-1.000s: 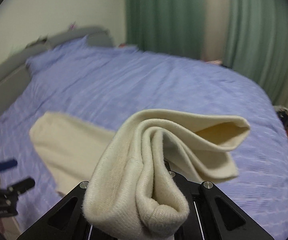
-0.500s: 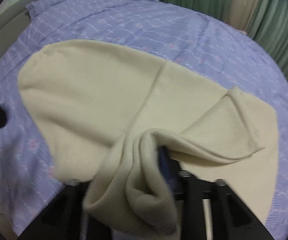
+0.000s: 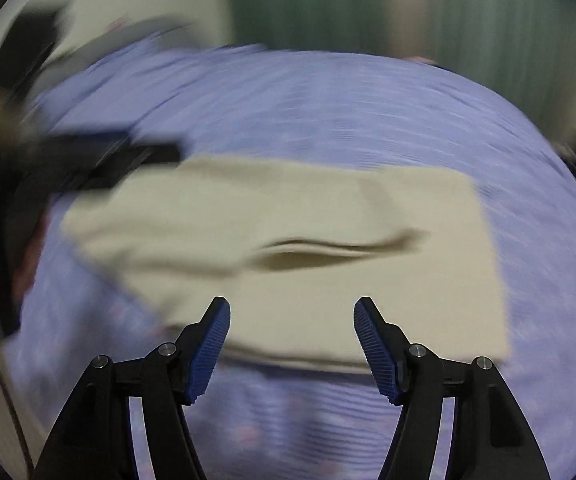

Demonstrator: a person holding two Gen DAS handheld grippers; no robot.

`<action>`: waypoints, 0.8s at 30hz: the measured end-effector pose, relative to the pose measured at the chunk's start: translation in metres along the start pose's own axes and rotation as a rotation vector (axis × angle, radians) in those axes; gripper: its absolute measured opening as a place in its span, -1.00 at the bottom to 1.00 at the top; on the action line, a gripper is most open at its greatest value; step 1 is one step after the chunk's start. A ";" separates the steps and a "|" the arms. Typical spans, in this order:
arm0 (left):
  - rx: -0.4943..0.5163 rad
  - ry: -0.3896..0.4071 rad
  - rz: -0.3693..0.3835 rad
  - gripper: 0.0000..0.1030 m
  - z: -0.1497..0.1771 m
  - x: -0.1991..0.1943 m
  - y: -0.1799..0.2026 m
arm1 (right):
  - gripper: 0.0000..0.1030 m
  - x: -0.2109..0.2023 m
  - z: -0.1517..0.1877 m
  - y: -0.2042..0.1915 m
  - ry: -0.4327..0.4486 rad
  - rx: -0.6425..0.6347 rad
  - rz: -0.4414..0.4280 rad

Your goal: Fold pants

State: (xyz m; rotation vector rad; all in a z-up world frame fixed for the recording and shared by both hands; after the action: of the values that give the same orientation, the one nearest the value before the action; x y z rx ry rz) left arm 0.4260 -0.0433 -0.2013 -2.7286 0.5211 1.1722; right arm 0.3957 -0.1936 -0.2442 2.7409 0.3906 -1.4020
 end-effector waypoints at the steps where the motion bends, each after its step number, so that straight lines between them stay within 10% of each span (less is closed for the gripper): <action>1: 0.055 0.003 0.031 0.71 -0.004 0.009 0.018 | 0.27 0.000 -0.001 0.023 0.009 0.073 0.041; 12: 0.244 -0.109 0.075 0.61 -0.016 0.126 0.121 | 0.22 0.028 0.010 0.109 -0.035 0.217 0.193; 14: 0.232 -0.152 0.065 0.39 -0.016 0.143 0.120 | 0.22 0.028 0.013 0.113 -0.045 0.228 0.196; 15: 0.236 -0.166 0.044 -0.03 -0.016 0.150 0.119 | 0.22 0.030 0.015 0.116 -0.053 0.242 0.190; 17: 0.177 -0.202 0.071 -0.54 -0.019 0.155 0.103 | 0.21 0.029 0.017 0.120 -0.060 0.255 0.178; 20: -0.029 -0.165 0.098 -0.60 -0.020 0.142 0.062 | 0.16 0.026 0.013 0.116 -0.048 0.264 0.145; 24: -0.245 -0.138 -0.061 -0.52 -0.021 0.135 -0.015 | 0.16 0.029 0.003 0.094 -0.018 0.249 0.063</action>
State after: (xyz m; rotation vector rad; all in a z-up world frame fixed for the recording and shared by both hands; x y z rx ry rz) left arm 0.5323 -0.0702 -0.2847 -2.8080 0.2915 1.4852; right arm 0.4319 -0.2787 -0.2766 2.8990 0.1341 -1.5553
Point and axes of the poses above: each gripper's, at about its wrist camera, not at the fingertips, and x roughly the way its jaws point, y to its right, z to its underside, the point moved 1 cm from there along x, roughly the way its jaws point
